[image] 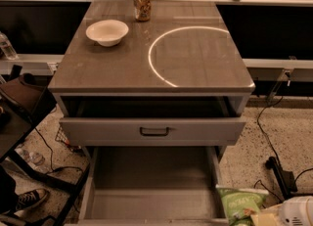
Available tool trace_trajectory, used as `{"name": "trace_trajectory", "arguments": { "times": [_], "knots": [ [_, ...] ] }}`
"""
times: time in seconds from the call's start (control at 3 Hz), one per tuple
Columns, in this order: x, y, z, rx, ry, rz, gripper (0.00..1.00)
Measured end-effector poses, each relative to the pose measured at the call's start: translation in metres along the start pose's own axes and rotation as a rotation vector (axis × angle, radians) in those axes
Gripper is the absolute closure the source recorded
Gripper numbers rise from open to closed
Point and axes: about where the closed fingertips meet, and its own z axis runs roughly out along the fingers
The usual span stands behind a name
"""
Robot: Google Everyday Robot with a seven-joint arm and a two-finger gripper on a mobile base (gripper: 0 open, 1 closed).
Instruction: Place green jalapeno chip bag into middle drawer
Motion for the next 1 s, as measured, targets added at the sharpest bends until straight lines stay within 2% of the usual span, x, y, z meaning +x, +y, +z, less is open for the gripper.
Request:
{"name": "trace_trajectory", "arguments": {
  "times": [0.33, 0.67, 1.0],
  "knots": [
    [0.003, 0.029, 0.052, -0.05, 0.044, -0.022, 1.0],
    [-0.016, 0.054, 0.096, -0.097, 0.053, -0.042, 1.0],
    [-0.049, 0.077, 0.128, -0.136, 0.028, -0.065, 1.0]
  ]
}}
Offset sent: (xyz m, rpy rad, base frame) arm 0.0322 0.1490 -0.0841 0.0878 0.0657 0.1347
